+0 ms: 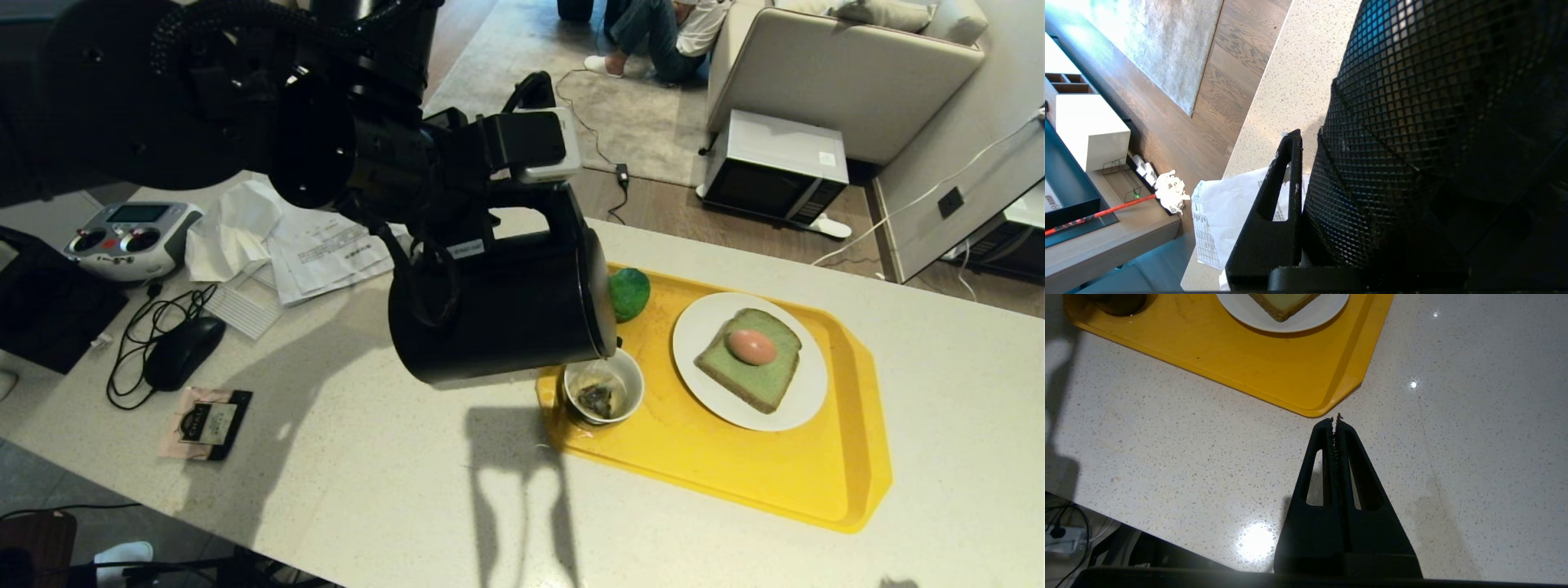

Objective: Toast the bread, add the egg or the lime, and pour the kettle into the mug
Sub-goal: Pour water into a cup

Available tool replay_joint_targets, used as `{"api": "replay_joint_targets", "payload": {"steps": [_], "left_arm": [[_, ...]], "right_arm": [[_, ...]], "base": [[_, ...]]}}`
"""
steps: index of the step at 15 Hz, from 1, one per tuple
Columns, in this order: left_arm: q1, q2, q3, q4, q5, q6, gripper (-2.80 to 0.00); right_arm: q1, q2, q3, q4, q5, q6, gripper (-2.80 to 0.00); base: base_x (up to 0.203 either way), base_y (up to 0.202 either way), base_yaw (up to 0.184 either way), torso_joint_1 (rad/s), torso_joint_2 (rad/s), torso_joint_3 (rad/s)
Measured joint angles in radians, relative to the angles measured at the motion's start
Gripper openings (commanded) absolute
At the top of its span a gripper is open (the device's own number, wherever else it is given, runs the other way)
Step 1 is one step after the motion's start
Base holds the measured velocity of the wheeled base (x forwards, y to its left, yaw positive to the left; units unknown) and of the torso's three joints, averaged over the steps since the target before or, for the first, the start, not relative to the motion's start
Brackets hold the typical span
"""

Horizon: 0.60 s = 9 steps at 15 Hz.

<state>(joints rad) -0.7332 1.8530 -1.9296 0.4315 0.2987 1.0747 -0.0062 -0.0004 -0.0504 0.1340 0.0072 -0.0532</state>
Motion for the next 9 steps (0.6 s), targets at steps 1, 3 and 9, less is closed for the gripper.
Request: {"api": "replay_joint_targets", "payload": {"steps": [1,3,9], "left_arm": [[0.000,0.000,0.000,0.000,0.000,0.000,-2.80],[-0.002,0.000,0.000,-0.002,0.000,-0.001,-2.80],[-0.002,0.000,0.000,-0.004,-0.001,0.000,-2.80]], "right_arm": [[0.000,0.000,0.000,0.000,0.000,0.000,-2.80],[0.000,0.000,0.000,0.000,0.000,0.000,-2.80],[0.000,0.000,0.000,0.000,0.000,0.000,-2.80]], "base": [[0.000,0.000,0.000,0.000,0.00,0.000],[0.000,0.000,0.000,0.000,0.00,0.000],[0.000,0.000,0.000,0.000,0.00,0.000]]}}
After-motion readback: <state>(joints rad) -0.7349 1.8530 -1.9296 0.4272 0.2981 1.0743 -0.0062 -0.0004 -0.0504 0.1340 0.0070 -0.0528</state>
